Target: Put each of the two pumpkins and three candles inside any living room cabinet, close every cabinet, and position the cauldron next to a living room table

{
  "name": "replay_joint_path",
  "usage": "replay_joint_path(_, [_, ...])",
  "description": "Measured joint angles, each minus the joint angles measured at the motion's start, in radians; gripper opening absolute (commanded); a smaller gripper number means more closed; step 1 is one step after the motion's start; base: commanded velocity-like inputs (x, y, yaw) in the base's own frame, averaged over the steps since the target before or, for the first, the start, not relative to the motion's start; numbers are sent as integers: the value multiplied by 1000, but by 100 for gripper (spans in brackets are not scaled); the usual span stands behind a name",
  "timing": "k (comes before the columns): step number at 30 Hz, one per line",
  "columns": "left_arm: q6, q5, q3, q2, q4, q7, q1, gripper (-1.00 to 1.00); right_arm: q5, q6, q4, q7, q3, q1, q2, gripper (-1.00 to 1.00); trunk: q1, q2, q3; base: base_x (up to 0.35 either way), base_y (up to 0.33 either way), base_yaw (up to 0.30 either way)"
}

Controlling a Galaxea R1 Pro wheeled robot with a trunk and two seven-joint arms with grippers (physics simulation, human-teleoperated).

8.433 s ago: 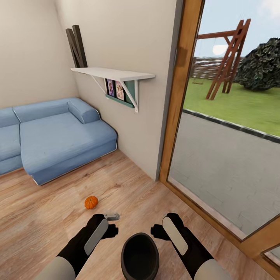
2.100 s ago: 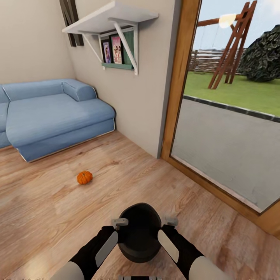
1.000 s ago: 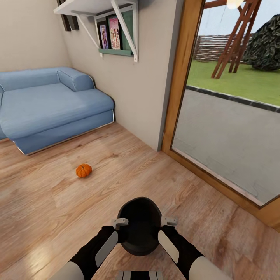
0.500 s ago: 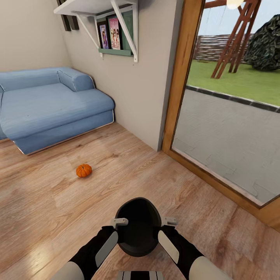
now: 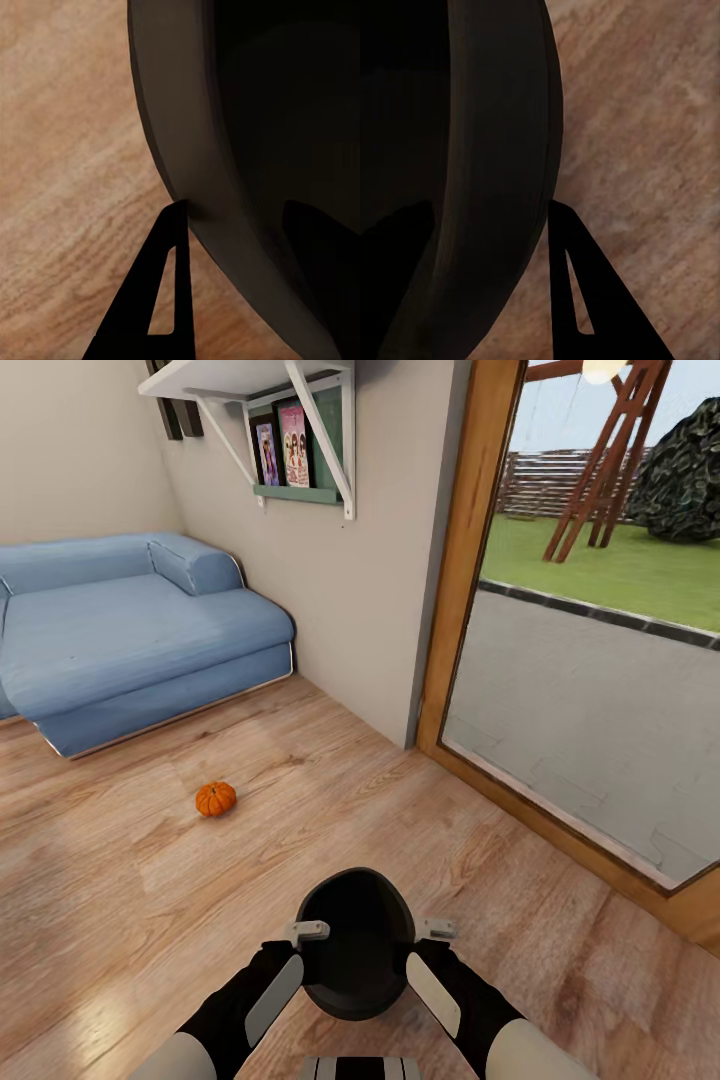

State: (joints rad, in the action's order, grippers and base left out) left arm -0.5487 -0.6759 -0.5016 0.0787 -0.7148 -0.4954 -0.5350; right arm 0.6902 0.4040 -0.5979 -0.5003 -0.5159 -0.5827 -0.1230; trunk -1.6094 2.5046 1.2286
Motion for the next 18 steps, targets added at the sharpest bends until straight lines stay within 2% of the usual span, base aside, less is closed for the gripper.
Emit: replay_joint_path(18, [-4,-1,0,0,1,0,0,-100,3,3,1,2,0,1,1,-100,7,-4,-62,0,0,0])
